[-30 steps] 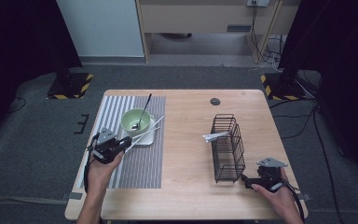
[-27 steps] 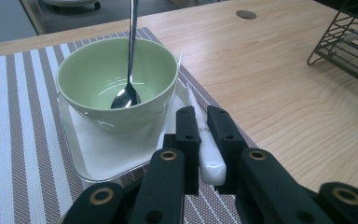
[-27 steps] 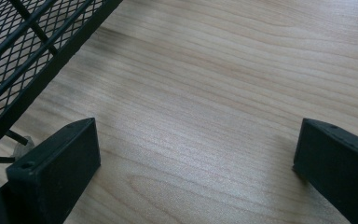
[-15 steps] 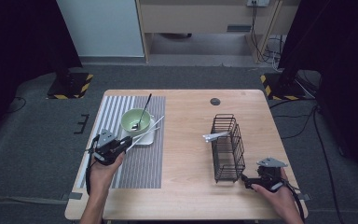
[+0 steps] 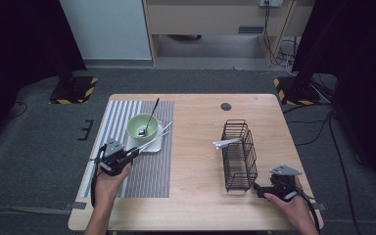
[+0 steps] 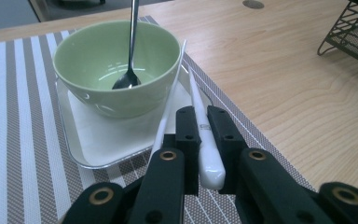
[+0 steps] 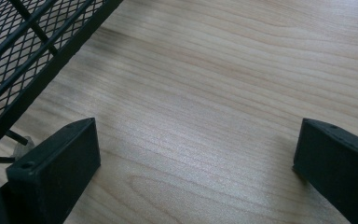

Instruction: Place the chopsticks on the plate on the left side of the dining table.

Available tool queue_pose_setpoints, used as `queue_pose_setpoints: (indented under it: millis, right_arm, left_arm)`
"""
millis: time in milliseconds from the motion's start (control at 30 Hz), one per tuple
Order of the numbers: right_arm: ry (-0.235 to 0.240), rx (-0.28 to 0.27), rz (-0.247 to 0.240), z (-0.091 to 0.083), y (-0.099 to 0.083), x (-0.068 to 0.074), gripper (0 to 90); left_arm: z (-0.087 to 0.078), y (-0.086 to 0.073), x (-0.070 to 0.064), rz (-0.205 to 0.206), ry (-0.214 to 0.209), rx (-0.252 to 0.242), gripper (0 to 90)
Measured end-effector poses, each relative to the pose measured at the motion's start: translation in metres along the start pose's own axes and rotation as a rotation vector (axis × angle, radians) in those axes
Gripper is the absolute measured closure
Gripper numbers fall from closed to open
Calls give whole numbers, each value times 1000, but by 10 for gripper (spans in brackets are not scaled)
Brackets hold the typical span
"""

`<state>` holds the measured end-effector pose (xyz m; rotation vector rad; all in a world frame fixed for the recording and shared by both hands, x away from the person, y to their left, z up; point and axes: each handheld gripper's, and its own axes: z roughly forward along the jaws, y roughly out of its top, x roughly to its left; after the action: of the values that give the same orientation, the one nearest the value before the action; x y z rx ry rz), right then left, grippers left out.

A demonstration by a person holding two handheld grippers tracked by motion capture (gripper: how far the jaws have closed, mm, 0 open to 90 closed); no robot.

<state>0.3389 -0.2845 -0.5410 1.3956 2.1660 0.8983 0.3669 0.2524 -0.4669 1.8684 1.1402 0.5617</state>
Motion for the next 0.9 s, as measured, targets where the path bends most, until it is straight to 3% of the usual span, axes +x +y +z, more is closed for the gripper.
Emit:
queue_pose_setpoints:
  millis: [400, 900]
  right_arm:
    - [2, -1, -4, 0, 0, 0, 4]
    - [3, -1, -6, 0, 0, 0, 4]
  left_arm:
    - [3, -17, 3, 12, -10, 76, 827]
    - [8, -22, 1, 30, -8, 105, 827]
